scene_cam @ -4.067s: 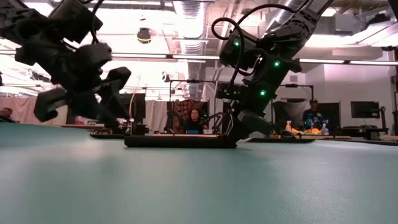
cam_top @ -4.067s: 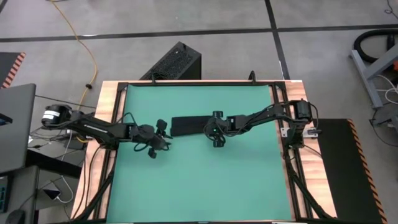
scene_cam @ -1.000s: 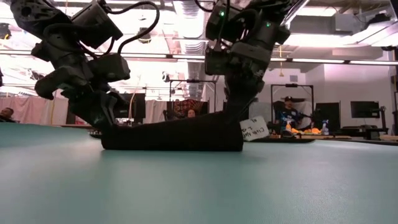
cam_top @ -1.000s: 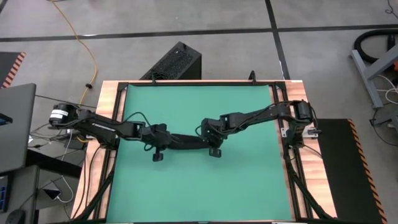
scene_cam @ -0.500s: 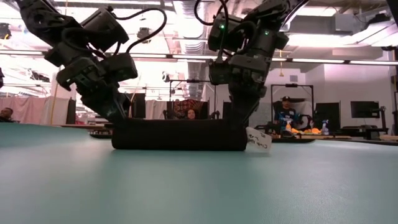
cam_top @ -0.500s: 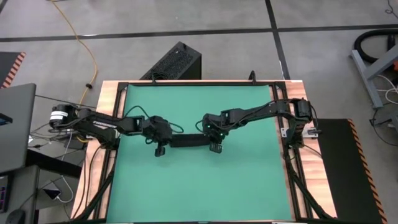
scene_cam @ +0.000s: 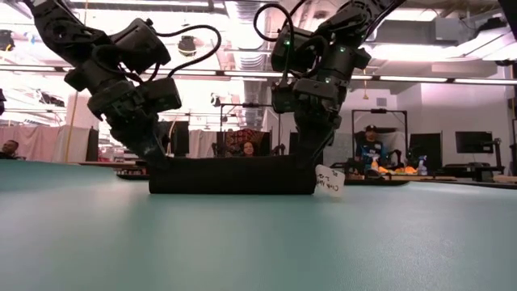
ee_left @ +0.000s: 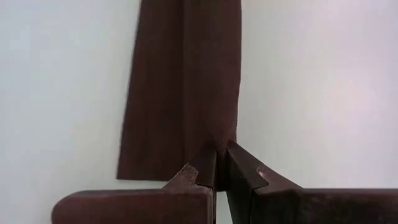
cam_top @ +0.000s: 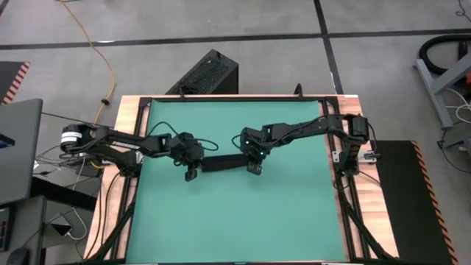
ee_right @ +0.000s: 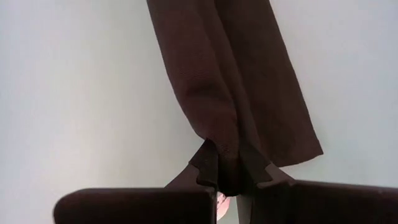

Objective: Roll napkin
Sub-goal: Roll the black table napkin

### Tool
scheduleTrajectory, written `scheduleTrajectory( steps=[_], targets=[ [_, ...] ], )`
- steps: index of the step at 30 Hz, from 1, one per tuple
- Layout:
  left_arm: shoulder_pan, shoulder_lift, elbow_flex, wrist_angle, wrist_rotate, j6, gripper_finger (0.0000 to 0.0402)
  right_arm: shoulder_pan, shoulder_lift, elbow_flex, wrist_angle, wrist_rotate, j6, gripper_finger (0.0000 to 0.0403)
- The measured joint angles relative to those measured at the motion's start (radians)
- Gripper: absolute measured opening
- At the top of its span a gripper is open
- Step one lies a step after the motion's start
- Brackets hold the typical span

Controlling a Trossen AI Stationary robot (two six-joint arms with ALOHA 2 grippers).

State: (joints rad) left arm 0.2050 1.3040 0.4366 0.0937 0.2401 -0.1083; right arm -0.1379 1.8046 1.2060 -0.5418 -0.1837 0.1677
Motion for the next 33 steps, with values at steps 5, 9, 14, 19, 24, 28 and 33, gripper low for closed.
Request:
scheduleTrajectory(
  steps=[5,9,14,19,24,28,33],
  targets=[
    [0.0,0.055,0.0,0.018,-0.021,0.02,0.0,-0.022,0.0,0.0,0.004,0.003,-0.015,0.0032],
    [0.0,0.08,0.0,0.038,-0.035,0.021,0.0,-0.044,0.029,0.001,-0.001,0.015,-0.027,0.0032],
    [0.003,0.085,0.0,0.036,-0.037,0.02,0.0,-0.065,0.086,0.003,0.025,0.006,-0.054,0.0032],
    [0.003,0.074,0.014,0.007,-0.015,0.017,0.0,-0.074,0.074,0.003,0.026,-0.02,-0.071,0.0032],
    [0.007,0.068,0.06,-0.023,-0.02,0.045,0.0,-0.088,0.045,0.003,0.022,-0.011,-0.08,0.0032],
    [0.025,0.072,0.082,-0.051,-0.027,0.073,0.0,-0.098,0.049,0.002,0.022,-0.011,-0.08,0.0032],
    [0.054,0.072,0.099,-0.07,-0.031,0.076,0.0,-0.1,0.042,0.003,0.031,0.009,-0.09,0.0033]
  ],
)
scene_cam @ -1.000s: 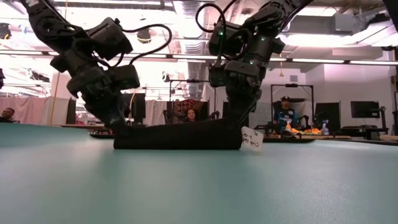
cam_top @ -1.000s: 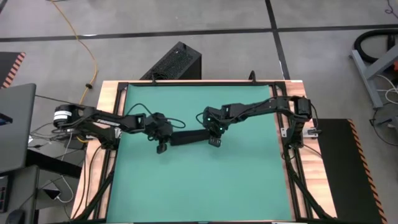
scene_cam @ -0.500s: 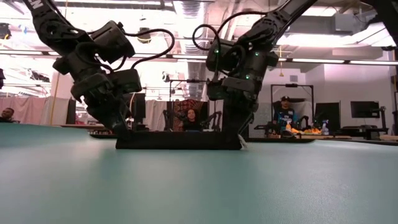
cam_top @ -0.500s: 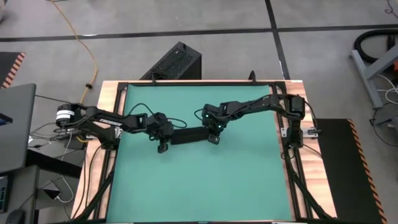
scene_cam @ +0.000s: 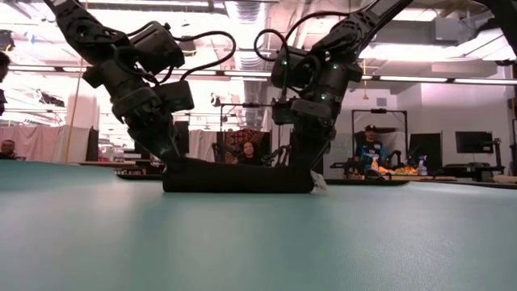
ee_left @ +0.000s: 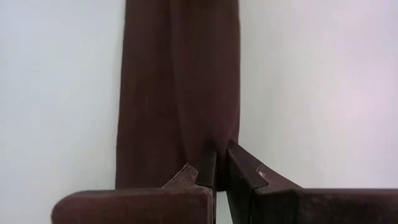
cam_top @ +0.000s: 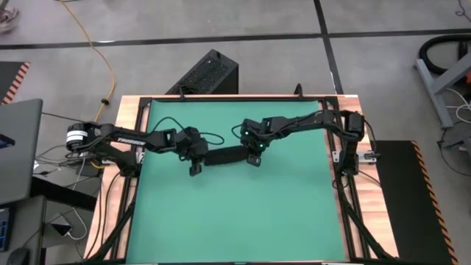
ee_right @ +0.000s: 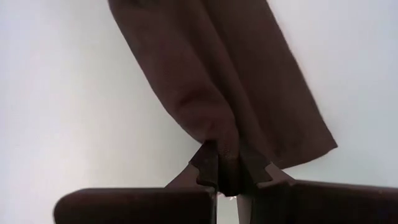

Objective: Roll napkin
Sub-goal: Roll the black table napkin

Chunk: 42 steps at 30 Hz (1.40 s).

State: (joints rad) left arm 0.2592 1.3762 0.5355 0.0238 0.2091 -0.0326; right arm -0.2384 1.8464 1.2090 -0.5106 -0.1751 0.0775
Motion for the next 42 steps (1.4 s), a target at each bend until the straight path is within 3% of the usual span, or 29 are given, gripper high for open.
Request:
scheduleTrajectory(
  steps=[13,23,32,37,42],
  targets=[
    [0.078,0.0,0.001,-0.013,-0.074,0.053,0.0,-0.031,0.0,0.012,0.018,-0.014,-0.018,0.0033],
    [0.176,0.009,0.001,0.032,-0.081,0.138,0.0,-0.03,-0.002,0.013,0.019,-0.086,-0.026,0.0032],
    [0.202,0.202,0.008,0.182,0.029,0.153,0.0,-0.017,-0.002,0.014,0.015,-0.083,-0.022,0.0032],
    [0.205,0.253,0.015,0.182,0.05,0.158,0.0,-0.012,-0.004,0.062,-0.015,-0.077,-0.033,0.0032],
    [0.199,0.248,0.016,0.093,0.163,0.096,0.0,-0.006,-0.004,0.084,-0.068,-0.078,-0.048,0.0032]
  ],
)
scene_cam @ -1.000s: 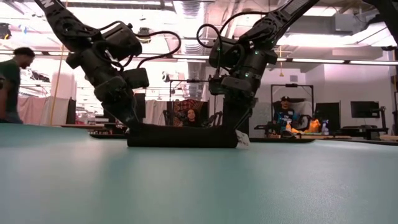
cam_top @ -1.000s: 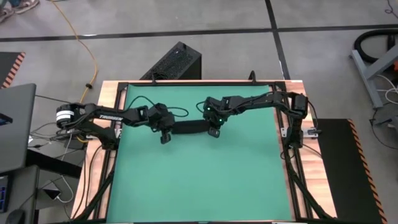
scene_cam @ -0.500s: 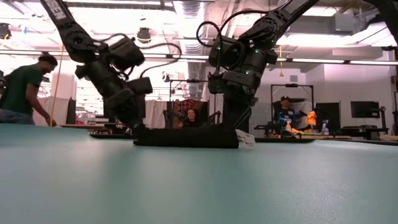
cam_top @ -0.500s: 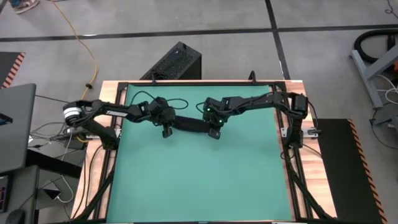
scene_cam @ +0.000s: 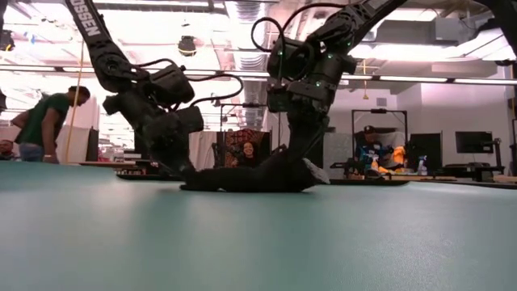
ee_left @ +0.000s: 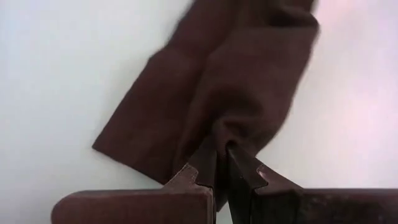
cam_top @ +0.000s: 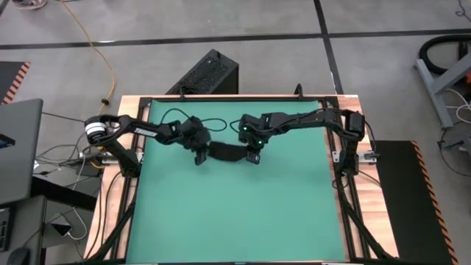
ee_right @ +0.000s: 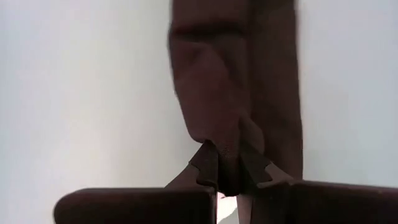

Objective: Roll napkin
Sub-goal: Roll the black table napkin

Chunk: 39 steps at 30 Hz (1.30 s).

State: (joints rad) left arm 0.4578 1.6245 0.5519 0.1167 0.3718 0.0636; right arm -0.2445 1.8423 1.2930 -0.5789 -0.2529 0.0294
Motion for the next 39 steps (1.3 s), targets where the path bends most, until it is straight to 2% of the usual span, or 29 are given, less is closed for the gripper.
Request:
scheduleTrajectory(
  steps=[5,10,15,17,34,39],
  targets=[
    [-0.039,-0.061,-0.002,-0.173,0.073,-0.065,0.0,0.049,0.0,0.0,-0.027,-0.009,0.018,0.0032],
    [-0.129,-0.192,-0.012,-0.364,0.125,-0.163,0.0,0.121,-0.003,0.0,-0.023,-0.032,0.031,0.0032],
    [-0.217,-0.328,-0.01,-0.386,-0.027,-0.216,0.0,0.156,-0.007,0.001,0.017,-0.035,0.039,0.0032],
    [-0.228,-0.35,-0.01,-0.384,-0.052,-0.216,0.0,0.152,-0.007,0.001,0.04,-0.034,0.041,0.0032],
    [-0.186,-0.253,-0.008,-0.301,-0.035,-0.195,0.0,0.032,0.011,0.005,0.036,-0.036,0.018,0.0032],
    [-0.166,-0.253,-0.008,-0.289,0.018,-0.196,0.0,-0.028,0.03,0.005,0.051,-0.05,-0.011,0.0032]
  ],
)
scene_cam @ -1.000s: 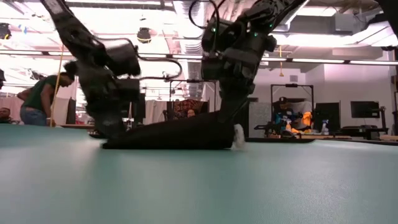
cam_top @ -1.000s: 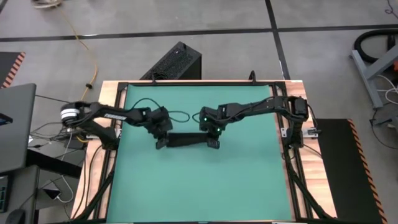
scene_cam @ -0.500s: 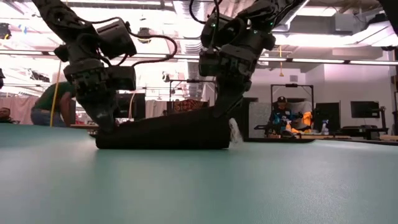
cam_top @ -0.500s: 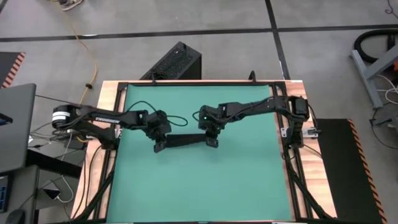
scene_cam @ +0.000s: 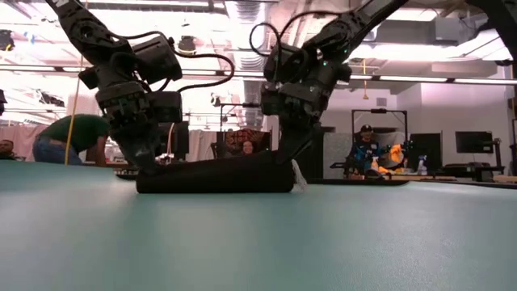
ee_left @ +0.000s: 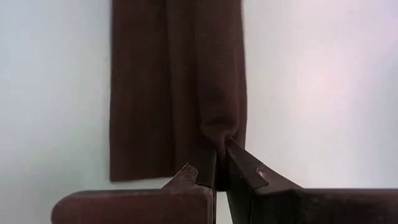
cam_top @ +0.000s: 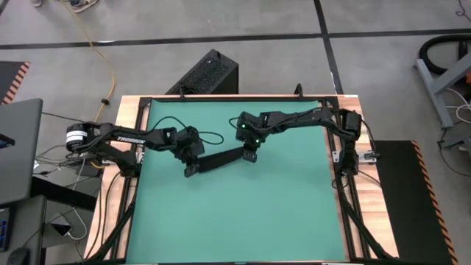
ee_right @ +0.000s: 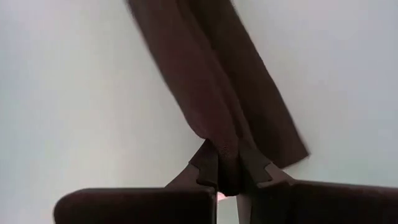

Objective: Roll napkin
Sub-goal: Roll the black table napkin

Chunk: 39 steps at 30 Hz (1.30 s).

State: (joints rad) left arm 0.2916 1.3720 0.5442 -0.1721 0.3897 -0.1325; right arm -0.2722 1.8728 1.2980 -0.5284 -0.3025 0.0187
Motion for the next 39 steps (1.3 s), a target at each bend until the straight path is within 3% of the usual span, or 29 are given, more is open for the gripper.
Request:
scheduleTrajectory(
  steps=[7,20,39],
  targets=[
    [0.017,0.0,0.0,0.009,-0.002,0.004,0.0,-0.059,0.004,0.0,0.01,-0.017,-0.031,0.0032],
    [0.036,0.005,0.0,0.01,-0.015,0.034,0.0,-0.096,0.134,0.055,0.034,-0.076,-0.054,0.0032],
    [0.153,0.004,0.0,0.032,-0.142,0.106,0.0,-0.107,0.139,0.08,-0.047,-0.092,-0.083,0.0032]
  ],
)
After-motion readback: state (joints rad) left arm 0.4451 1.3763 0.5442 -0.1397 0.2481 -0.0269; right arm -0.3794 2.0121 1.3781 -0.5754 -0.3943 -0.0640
